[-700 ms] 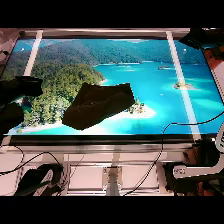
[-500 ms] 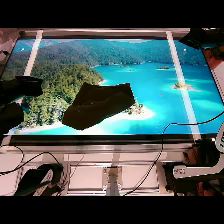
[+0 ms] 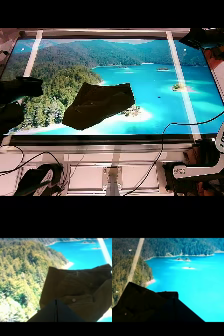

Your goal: Fold the clothes and pants, and hang the long-sleeved shirts on hangers.

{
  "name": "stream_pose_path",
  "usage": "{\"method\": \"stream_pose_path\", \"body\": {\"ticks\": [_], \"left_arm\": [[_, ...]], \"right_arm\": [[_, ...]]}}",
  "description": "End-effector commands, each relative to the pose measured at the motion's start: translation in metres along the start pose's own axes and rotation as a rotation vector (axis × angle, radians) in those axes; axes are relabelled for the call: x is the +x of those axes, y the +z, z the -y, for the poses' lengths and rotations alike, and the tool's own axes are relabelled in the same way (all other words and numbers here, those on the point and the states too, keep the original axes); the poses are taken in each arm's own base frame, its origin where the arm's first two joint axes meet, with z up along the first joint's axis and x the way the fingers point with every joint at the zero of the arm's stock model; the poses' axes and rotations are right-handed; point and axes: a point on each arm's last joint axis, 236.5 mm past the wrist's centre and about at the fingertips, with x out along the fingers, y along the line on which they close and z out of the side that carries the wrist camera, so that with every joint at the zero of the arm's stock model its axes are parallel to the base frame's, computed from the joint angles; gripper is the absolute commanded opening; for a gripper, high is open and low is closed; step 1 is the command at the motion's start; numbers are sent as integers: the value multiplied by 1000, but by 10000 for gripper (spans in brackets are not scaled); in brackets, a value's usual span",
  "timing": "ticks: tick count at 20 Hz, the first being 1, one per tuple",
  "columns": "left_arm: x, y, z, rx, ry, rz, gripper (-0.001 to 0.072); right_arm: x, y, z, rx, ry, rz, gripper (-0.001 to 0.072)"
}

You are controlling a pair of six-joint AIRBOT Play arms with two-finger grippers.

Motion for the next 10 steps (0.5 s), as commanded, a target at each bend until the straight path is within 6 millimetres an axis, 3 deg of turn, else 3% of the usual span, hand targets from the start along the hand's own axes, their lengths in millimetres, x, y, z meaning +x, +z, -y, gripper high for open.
{"method": "stream_pose_path", "body": {"ticks": [1,4,10], "left_arm": [[5,-20,-9,33,30,-76,27],[12,-56,-27,61,90,-197,26],[27,-127,-35,39,73,-396,26]], "right_arm": [[-1,0,0,-1,0,2,35],[-1,0,0,-1,0,2,35],[-1,1,0,1,1,6,35]]}}
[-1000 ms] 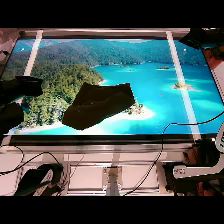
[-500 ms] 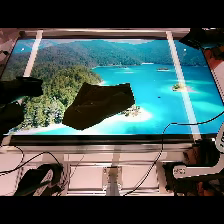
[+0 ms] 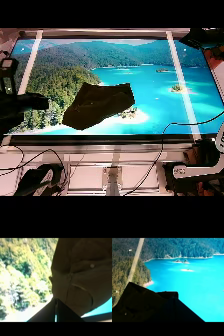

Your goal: Fold the clothes and pants, and hang the long-sleeved shirts on hangers.

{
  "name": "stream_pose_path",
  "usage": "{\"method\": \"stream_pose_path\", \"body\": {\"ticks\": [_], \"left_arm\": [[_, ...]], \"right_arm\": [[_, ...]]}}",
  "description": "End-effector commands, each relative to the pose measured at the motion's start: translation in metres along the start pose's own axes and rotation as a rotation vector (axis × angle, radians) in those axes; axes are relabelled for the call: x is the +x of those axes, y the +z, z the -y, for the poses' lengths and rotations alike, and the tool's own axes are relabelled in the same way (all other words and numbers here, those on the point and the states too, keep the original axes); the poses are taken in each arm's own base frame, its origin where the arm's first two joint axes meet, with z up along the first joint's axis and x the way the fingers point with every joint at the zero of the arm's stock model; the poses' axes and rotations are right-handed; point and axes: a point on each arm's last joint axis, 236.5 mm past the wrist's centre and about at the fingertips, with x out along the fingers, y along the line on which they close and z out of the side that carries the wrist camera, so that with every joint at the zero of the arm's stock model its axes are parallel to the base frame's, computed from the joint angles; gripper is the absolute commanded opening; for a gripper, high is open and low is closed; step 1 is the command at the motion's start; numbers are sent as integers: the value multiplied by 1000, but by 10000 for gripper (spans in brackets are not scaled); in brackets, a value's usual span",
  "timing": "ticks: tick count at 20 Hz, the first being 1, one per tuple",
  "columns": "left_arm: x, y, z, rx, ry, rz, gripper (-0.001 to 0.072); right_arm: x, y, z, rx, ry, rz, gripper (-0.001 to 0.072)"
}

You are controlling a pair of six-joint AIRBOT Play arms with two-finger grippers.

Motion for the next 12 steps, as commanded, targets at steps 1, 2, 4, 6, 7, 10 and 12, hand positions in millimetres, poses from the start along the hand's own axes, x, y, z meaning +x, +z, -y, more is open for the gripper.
{"method": "stream_pose_path", "body": {"ticks": [1,2,4,6,7,10,12], "left_arm": [[16,-39,-9,-1,6,-122,25],[17,-44,-14,-22,11,-137,25],[18,-47,-14,-74,-16,-135,25],[19,-45,-5,-80,-64,-127,24],[19,-48,-4,-79,-66,-140,24],[19,-60,0,-74,-85,-194,23],[22,-67,2,-79,-101,-231,23]], "right_arm": [[-1,4,-2,3,9,15,35],[-1,6,-5,6,21,25,35],[0,12,-7,5,26,48,35],[0,12,-7,7,28,50,34],[2,10,-6,18,29,45,33],[13,0,-9,64,75,8,30],[25,-10,-21,93,165,-37,30]]}}
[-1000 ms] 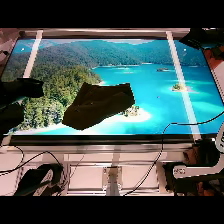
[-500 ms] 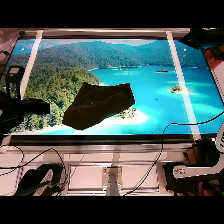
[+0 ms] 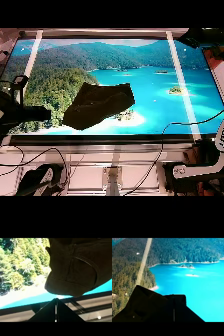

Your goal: Fold the clothes and pants, and hang the long-sleeved shirts on hangers.

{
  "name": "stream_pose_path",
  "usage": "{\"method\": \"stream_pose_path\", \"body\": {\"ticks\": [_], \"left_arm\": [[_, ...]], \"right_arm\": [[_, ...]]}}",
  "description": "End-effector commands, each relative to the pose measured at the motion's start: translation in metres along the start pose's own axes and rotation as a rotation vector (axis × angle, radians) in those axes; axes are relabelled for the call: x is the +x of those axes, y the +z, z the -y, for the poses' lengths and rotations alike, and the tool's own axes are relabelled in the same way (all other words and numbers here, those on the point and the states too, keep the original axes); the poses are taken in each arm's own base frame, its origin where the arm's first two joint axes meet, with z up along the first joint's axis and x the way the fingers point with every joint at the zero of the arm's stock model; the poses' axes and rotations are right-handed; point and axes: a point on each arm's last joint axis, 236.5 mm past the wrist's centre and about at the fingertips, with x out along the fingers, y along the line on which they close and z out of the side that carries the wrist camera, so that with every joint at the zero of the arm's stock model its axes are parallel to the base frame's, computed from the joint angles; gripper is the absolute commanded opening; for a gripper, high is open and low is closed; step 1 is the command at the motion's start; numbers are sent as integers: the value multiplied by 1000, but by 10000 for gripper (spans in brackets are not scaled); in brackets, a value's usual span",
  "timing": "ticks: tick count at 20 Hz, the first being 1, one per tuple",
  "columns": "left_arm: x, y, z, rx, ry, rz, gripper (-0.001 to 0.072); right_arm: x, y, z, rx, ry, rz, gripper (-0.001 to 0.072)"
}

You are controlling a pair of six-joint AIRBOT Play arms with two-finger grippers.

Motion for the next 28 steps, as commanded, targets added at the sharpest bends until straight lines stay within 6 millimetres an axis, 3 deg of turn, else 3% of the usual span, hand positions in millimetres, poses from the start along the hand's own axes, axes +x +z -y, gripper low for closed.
{"method": "stream_pose_path", "body": {"ticks": [1,5,10,12,13,14,15,16,17,18,28], "left_arm": [[7,-15,8,2,-49,-74,23],[22,-29,25,70,-156,-151,23],[52,-41,18,81,-193,-266,26],[60,-36,13,72,-184,-253,28],[63,-32,11,73,-176,-239,60],[65,-28,8,72,-166,-226,169],[67,-25,6,72,-155,-211,366],[69,-21,4,71,-148,-197,489],[71,-20,3,69,-146,-195,488],[73,-21,3,66,-149,-204,487],[107,-41,-3,122,-203,-325,487]], "right_arm": [[17,-15,-19,47,148,-65,30],[30,-33,-52,105,395,-161,30],[45,-35,-40,144,388,-171,47],[48,-31,-35,148,367,-151,186],[49,-28,-33,148,357,-140,262],[50,-26,-30,148,346,-130,282],[51,-25,-29,149,343,-125,283],[51,-24,-29,150,342,-120,350],[51,-23,-29,151,340,-114,428],[51,-23,-29,151,340,-113,441],[50,-30,-35,170,356,-149,441]]}}
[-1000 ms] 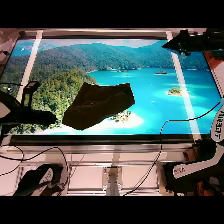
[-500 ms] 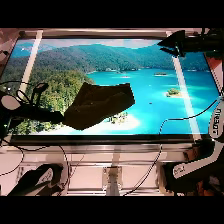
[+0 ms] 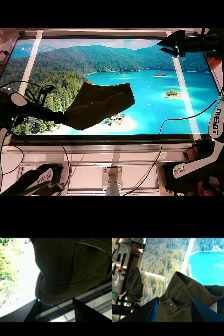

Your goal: Fold the clothes and pants, and hang the long-sleeved shirts on hangers.

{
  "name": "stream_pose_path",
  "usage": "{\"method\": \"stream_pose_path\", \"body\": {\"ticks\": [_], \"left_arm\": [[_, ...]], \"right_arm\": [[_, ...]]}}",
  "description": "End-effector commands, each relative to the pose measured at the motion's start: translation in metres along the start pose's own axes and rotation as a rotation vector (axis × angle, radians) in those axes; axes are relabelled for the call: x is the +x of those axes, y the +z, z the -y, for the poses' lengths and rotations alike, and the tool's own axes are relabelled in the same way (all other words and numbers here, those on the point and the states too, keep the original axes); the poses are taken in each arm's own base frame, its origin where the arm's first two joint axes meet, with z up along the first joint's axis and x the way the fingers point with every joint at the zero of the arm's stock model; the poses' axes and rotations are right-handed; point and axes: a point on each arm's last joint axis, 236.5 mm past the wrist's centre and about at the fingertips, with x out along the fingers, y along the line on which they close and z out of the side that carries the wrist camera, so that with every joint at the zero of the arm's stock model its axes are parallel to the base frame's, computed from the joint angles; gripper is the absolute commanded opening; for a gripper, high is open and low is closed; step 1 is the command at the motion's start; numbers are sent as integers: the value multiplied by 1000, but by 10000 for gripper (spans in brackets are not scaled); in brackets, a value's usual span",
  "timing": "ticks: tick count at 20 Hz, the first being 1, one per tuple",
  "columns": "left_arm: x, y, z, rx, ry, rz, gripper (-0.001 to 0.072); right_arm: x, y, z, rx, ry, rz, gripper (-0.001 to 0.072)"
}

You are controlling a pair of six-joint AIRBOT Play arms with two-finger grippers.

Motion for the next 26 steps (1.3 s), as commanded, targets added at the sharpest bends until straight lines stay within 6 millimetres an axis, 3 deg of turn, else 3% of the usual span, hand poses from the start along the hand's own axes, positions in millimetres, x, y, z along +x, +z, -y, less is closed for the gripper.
{"method": "stream_pose_path", "body": {"ticks": [1,9,12,14,18,19,20,22,24,25,26], "left_arm": [[10,-2,-4,15,-12,-28,487],[20,-2,-3,4,-41,-45,450],[19,10,15,38,-117,8,443],[19,12,18,35,-129,17,223],[18,12,19,33,-134,16,28],[18,12,20,33,-135,16,27],[18,12,20,33,-135,17,27],[17,11,22,34,-143,12,27],[14,11,34,25,-190,12,26],[11,14,42,16,-226,27,25],[7,19,55,3,-276,50,25]], "right_arm": [[4,-4,-4,2,9,-15,441],[32,-20,-30,-40,41,-73,440],[36,-24,-30,-50,30,-87,439],[37,-24,-30,-51,27,-88,438],[37,-24,-30,-50,27,-89,435],[37,-24,-30,-51,27,-88,434],[37,-24,-30,-52,27,-88,386],[37,-24,-30,-56,27,-88,200],[37,-24,-29,-60,23,-87,150],[37,-24,-26,-63,14,-87,70],[37,-23,-23,-73,-1,-85,35]]}}
